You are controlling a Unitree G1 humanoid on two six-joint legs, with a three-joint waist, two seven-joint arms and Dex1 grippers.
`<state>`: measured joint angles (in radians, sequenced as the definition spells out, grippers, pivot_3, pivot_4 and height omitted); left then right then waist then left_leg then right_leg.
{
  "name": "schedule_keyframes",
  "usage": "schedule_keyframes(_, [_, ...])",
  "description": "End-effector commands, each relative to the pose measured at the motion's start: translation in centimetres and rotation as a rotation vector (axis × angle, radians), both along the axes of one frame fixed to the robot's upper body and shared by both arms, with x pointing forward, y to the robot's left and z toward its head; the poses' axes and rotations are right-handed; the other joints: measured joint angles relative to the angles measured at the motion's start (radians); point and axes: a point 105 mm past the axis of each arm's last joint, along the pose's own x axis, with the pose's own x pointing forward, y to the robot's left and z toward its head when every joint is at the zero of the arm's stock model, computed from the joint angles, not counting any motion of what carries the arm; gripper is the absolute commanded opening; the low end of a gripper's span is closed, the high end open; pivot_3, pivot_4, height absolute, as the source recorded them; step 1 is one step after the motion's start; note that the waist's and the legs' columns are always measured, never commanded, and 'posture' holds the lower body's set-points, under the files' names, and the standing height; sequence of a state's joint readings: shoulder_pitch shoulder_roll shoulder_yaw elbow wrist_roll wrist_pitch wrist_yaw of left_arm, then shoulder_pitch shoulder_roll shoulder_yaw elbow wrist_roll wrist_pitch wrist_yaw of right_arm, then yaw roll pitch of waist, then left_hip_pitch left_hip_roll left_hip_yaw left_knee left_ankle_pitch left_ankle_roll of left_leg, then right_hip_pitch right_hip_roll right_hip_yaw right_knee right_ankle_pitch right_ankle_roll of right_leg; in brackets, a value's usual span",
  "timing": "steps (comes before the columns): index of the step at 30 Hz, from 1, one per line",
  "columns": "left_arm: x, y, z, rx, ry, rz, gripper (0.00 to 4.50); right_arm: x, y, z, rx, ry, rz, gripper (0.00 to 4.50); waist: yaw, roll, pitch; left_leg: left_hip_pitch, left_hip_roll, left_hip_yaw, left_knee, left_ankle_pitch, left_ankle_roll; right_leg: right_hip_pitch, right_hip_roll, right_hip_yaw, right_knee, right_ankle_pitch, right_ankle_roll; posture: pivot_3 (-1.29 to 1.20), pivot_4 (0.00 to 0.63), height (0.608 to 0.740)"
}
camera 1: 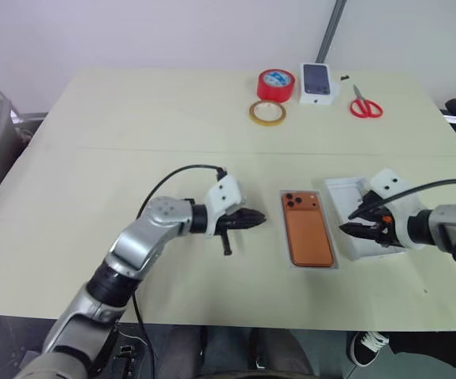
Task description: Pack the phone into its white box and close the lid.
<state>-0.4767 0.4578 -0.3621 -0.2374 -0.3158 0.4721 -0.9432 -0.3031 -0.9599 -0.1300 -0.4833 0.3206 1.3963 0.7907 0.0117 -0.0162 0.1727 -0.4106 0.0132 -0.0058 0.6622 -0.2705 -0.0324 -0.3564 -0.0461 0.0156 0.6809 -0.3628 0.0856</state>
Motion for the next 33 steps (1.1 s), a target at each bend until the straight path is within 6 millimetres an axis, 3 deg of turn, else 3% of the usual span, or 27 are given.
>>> schedule_keyframes(1, [-1.3, 0.5, 1.6, -0.026, -0.101, -0.086, 0.30, 0.8, -0.3, -0.1, 0.006, 0.002, -0.064, 2.39, -0.001, 0.001, 0.000, 0.000, 0.000, 0.000, 0.000, 0.000, 0.000, 0.000, 0.000, 0.000, 0.000, 0.000, 0.000, 0.00, 0.150, 0.740])
schedule_keyframes(7, [-2.0, 1.0, 1.7, -0.038, -0.109, -0.099, 0.30, 1.6, -0.4, -1.4, 0.029, 0.049, -0.156, 2.39, -0.001, 0.002, 0.001, 0.000, 0.000, 0.000, 0.000, -0.001, 0.001, 0.000, 0.000, 0.000, 0.000, 0.000, 0.000, 0.00, 0.150, 0.740])
schedule_keyframes(10, [-1.9, 1.1, 1.5, -0.036, -0.112, -0.083, 0.30, 1.7, -0.3, -1.5, 0.044, 0.059, -0.179, 1.60, -0.002, 0.002, 0.000, 0.000, 0.000, 0.000, 0.000, -0.001, 0.001, 0.000, 0.000, 0.000, 0.000, 0.000, 0.000, 0.00, 0.150, 0.740])
schedule_keyframes(13, [-1.8, 1.3, 1.3, -0.040, -0.110, -0.063, 0.30, 1.7, -0.2, -1.1, 0.061, 0.058, -0.200, 0.03, -0.003, 0.002, 0.000, 0.000, 0.000, 0.000, 0.000, -0.001, 0.001, -0.001, 0.001, 0.000, 0.001, 0.000, 0.000, 0.00, 0.150, 0.740])
schedule_keyframes(18, [-0.9, 2.4, 1.5, -0.079, -0.097, 0.028, 0.30, 2.2, -0.3, 1.5, 0.173, -0.021, -0.230, 0.03, -0.003, 0.002, 0.000, 0.000, 0.000, 0.000, 0.000, -0.001, 0.002, -0.001, 0.001, 0.000, 0.001, 0.000, 0.000, 0.00, 0.150, 0.740])
schedule_keyframes(21, [0.5, 4.2, 1.6, -0.099, -0.090, 0.141, 0.30, 2.9, 0.7, 4.7, 0.351, -0.118, -0.183, 0.03, -0.009, 0.003, 0.001, 0.000, 0.000, 0.000, 0.000, -0.001, 0.002, -0.001, 0.001, 0.000, 0.001, 0.000, 0.000, 0.00, 0.150, 0.740])
schedule_keyframes(25, [2.1, 6.0, 2.1, -0.141, -0.082, 0.255, 0.30, 2.7, 3.9, 7.2, 0.579, -0.145, -0.014, 0.03, -0.009, 0.003, 0.001, 0.000, 0.001, 0.000, -0.001, -0.001, 0.002, -0.001, 0.001, 0.000, 0.001, 0.000, 0.000, 0.00, 0.150, 0.740])
schedule_keyframes(27, [2.9, 7.0, 2.5, -0.157, -0.084, 0.300, 0.30, 2.3, 6.8, 8.2, 0.731, -0.119, 0.110, 0.03, -0.012, 0.003, 0.001, 0.000, 0.001, 0.001, -0.001, -0.001, 0.002, -0.001, 0.001, 0.000, 0.001, 0.000, 0.000, 0.00, 0.150, 0.740])
schedule_keyframes(29, [3.6, 7.7, 2.6, -0.151, -0.091, 0.338, 0.30, 0.9, 11.1, 8.6, 0.891, -0.065, 0.257, 0.03, -0.022, 0.003, 0.001, 0.000, 0.001, 0.001, 0.000, -0.001, 0.002, -0.001, 0.001, 0.000, 0.001, 0.000, 0.000, 0.00, 0.150, 0.740])
schedule_keyframes(33, [3.9, 7.7, 2.8, -0.142, -0.111, 0.335, 0.30, -1.0, 16.1, 7.1, 1.121, 0.077, 0.190, 0.03, -0.026, 0.002, 0.001, -0.002, 0.003, 0.000, 0.000, -0.001, 0.003, -0.001, 0.001, -0.001, 0.001, 0.000, 0.000, 0.00, 0.150, 0.740])
